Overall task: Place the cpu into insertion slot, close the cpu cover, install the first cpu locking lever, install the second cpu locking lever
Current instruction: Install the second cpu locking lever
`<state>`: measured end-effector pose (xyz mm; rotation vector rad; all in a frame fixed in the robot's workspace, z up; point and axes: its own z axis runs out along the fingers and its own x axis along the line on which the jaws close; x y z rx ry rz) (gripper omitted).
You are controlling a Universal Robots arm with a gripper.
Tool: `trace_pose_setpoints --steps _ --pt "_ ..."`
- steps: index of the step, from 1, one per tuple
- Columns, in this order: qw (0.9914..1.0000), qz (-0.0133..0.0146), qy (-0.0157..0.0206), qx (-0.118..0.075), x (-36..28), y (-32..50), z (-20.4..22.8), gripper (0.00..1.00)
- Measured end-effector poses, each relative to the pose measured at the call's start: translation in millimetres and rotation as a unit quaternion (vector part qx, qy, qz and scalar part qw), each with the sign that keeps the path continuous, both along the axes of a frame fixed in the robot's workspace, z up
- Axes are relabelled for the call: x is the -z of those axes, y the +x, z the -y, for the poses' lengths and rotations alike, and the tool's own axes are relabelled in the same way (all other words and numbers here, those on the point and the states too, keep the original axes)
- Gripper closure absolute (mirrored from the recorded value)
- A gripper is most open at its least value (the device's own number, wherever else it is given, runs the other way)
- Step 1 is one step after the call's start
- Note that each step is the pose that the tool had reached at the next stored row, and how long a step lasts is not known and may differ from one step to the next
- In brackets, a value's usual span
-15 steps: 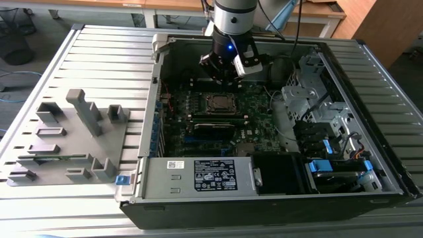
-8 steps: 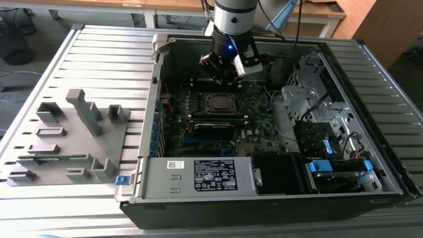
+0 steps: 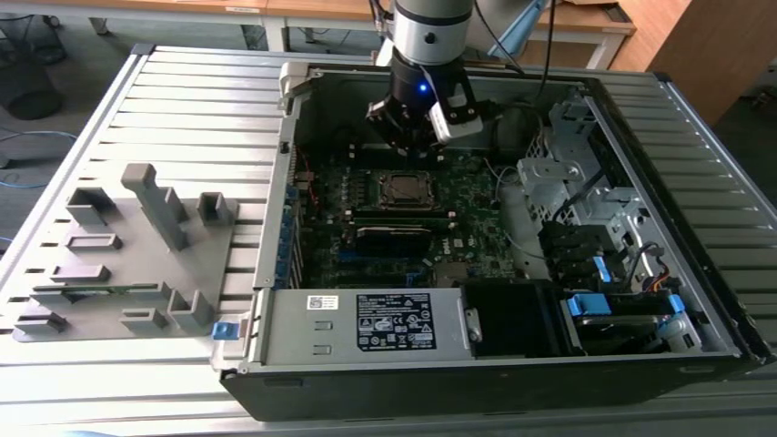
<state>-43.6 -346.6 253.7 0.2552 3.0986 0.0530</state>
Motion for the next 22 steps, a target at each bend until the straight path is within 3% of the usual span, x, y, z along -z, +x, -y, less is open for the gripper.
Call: trace_pose_setpoints --steps 14,22 --pt "1.0 0.0 0.0 0.0 0.0 0.0 2.5 0.89" --pt "1.0 0.0 0.0 0.0 0.0 -0.1 8.8 0.89"
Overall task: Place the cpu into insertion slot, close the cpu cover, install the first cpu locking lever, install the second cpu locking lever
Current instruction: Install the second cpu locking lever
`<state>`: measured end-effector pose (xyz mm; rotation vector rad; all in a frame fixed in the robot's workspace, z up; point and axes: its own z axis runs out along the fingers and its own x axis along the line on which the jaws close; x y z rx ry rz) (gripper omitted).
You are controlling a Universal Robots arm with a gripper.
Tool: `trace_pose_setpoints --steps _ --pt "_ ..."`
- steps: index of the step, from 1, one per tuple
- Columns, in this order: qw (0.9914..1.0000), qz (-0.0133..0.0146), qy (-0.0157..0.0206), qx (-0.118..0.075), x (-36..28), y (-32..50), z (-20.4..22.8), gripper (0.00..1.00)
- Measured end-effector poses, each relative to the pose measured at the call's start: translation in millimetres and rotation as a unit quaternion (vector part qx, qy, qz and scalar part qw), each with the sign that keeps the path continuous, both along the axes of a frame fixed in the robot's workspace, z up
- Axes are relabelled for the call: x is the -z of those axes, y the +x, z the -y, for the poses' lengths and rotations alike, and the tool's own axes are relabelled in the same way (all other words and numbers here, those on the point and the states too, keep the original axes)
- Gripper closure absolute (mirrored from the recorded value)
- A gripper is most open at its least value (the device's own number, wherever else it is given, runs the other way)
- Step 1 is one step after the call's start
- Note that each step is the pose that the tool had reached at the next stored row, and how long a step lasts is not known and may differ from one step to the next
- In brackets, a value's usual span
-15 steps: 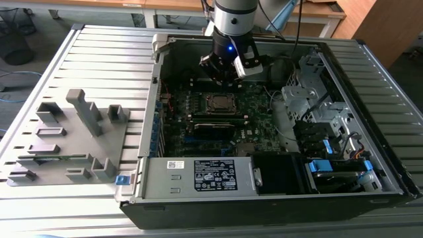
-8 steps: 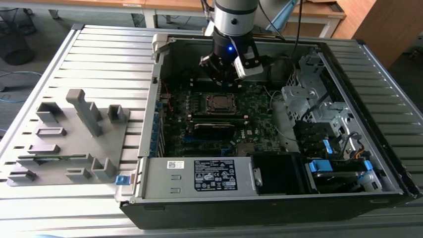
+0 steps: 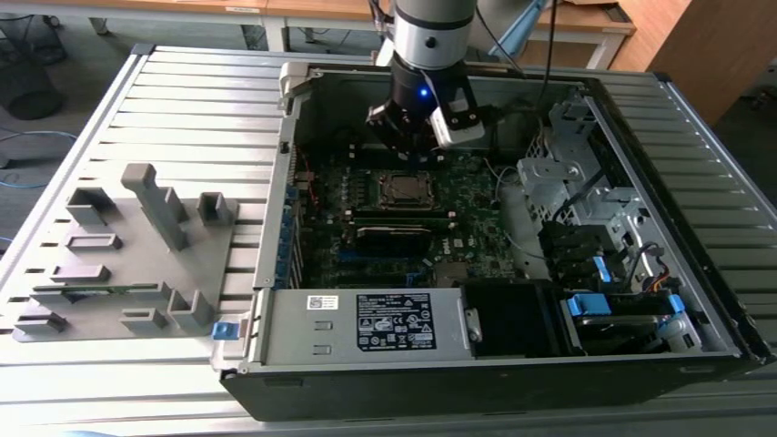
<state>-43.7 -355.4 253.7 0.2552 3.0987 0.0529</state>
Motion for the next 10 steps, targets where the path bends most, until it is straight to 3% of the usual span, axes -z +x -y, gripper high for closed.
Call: trace_pose_setpoints --steps 10 --pt "1.0 0.0 0.0001 0.0 0.2 -0.6 8.8 0.89"
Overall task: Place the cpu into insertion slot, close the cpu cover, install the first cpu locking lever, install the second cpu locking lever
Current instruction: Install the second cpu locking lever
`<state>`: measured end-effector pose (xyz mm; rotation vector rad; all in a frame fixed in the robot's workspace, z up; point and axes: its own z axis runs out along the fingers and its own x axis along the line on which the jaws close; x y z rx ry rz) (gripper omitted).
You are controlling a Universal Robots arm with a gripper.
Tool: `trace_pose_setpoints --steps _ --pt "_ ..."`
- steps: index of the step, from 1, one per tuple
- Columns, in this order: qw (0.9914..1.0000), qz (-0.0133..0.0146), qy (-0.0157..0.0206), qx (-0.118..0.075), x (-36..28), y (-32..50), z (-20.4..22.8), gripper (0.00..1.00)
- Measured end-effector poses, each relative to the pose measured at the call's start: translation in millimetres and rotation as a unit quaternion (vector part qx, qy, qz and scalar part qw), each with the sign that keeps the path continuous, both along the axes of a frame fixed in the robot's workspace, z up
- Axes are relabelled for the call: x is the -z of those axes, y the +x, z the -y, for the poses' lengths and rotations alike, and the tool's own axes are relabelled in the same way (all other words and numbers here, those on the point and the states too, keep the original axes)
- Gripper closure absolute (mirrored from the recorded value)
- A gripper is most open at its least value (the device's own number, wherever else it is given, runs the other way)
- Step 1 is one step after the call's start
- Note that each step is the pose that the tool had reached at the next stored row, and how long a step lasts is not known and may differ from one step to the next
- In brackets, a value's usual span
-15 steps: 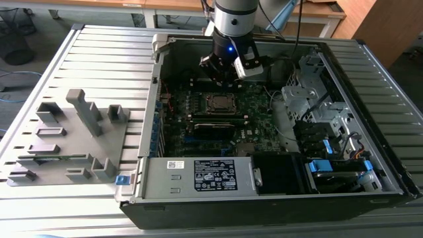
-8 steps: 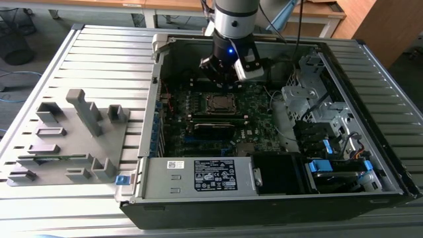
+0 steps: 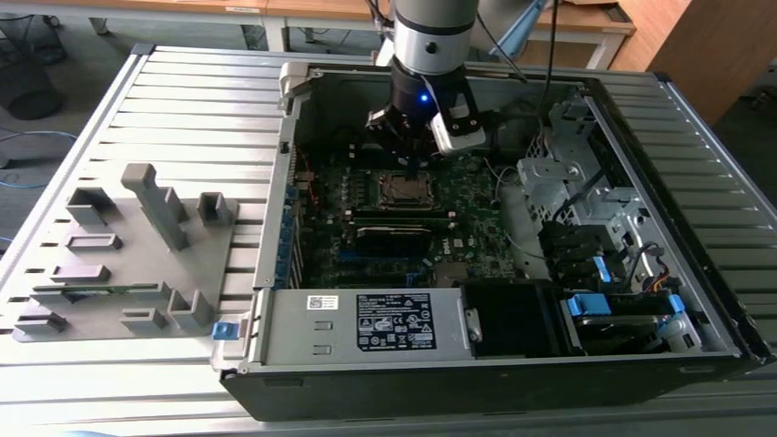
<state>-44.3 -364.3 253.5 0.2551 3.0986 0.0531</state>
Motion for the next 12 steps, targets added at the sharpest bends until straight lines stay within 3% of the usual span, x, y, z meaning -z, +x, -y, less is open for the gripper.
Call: trace_pose_setpoints --steps 12 --pt "0.99993 0.0001 0.0 -0.011 2.4 -0.6 7.4 0.89"
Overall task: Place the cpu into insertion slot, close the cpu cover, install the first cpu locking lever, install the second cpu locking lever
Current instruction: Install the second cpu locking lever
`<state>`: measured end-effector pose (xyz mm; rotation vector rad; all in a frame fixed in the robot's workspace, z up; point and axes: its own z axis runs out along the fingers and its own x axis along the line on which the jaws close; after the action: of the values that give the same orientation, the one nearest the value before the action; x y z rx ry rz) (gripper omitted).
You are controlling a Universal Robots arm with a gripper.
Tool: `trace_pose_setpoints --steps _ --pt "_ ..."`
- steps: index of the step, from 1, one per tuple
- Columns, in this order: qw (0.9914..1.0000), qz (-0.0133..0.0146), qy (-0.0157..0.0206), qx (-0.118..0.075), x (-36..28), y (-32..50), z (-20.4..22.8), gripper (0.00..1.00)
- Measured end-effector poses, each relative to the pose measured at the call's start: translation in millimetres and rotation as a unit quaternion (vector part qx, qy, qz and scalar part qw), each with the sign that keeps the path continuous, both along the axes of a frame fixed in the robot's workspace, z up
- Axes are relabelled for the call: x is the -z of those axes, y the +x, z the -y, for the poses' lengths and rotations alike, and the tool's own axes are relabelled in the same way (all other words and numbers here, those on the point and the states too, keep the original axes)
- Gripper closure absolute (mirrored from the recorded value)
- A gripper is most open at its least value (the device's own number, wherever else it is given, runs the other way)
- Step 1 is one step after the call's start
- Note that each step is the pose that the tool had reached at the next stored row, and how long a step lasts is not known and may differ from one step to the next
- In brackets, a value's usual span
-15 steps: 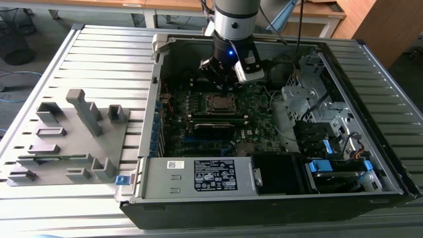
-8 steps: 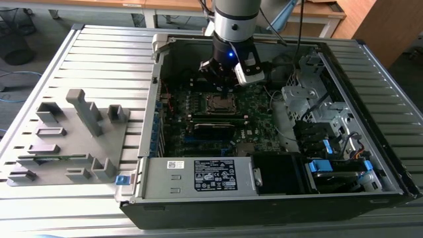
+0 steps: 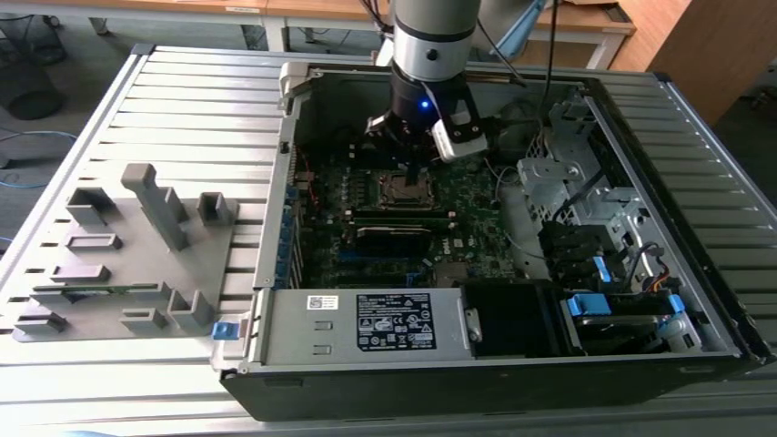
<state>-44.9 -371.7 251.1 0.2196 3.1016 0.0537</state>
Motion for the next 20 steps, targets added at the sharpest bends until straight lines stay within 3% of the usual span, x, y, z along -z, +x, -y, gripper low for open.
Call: trace_pose_setpoints --steps 11,20 --pt "0.99994 -0.0001 -0.0024 -0.011 3.0 -7.9 2.2 0.89" --pt "0.9999 -0.0001 -0.0044 -0.013 9.1 -17.9 3.0 0.89"
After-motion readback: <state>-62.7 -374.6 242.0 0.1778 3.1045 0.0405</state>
